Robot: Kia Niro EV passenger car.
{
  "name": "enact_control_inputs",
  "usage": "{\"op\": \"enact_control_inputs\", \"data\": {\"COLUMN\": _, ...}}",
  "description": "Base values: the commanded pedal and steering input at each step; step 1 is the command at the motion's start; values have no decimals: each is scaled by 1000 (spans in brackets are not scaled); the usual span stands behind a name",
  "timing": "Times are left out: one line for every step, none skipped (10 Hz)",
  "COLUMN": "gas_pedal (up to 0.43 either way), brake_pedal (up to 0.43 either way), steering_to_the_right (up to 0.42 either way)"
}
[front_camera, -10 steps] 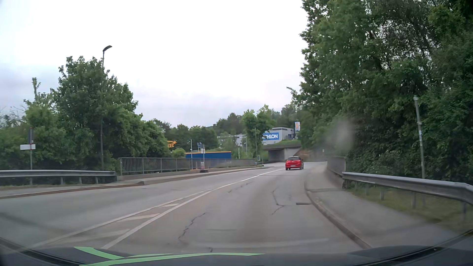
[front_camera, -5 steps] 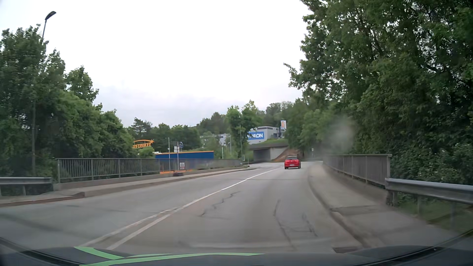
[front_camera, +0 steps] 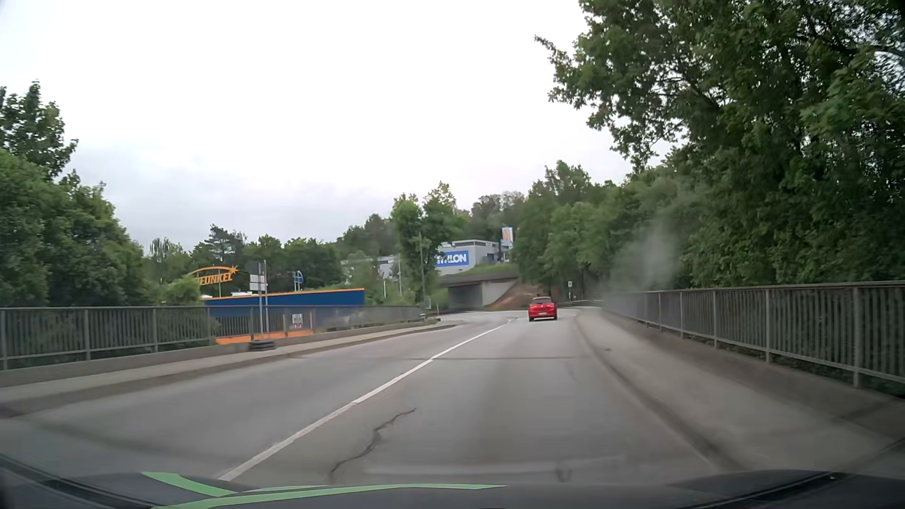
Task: Follow the waypoints while adhering to traffic rules and regulations
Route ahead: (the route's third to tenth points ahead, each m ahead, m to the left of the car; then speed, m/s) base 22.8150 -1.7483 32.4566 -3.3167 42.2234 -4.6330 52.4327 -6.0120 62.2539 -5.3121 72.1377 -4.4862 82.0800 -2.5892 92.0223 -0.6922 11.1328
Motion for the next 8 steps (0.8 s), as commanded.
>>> {"op": "enact_control_inputs", "data": {"gas_pedal": 118, "brake_pedal": 0, "steering_to_the_right": 58}}
{"op": "enact_control_inputs", "data": {"gas_pedal": 118, "brake_pedal": 0, "steering_to_the_right": 58}}
{"op": "enact_control_inputs", "data": {"gas_pedal": 118, "brake_pedal": 0, "steering_to_the_right": 58}}
{"op": "enact_control_inputs", "data": {"gas_pedal": 118, "brake_pedal": 0, "steering_to_the_right": 58}}
{"op": "enact_control_inputs", "data": {"gas_pedal": 110, "brake_pedal": 0, "steering_to_the_right": 57}}
{"op": "enact_control_inputs", "data": {"gas_pedal": 98, "brake_pedal": 0, "steering_to_the_right": 55}}
{"op": "enact_control_inputs", "data": {"gas_pedal": 98, "brake_pedal": 0, "steering_to_the_right": 53}}
{"op": "enact_control_inputs", "data": {"gas_pedal": 98, "brake_pedal": 0, "steering_to_the_right": 49}}
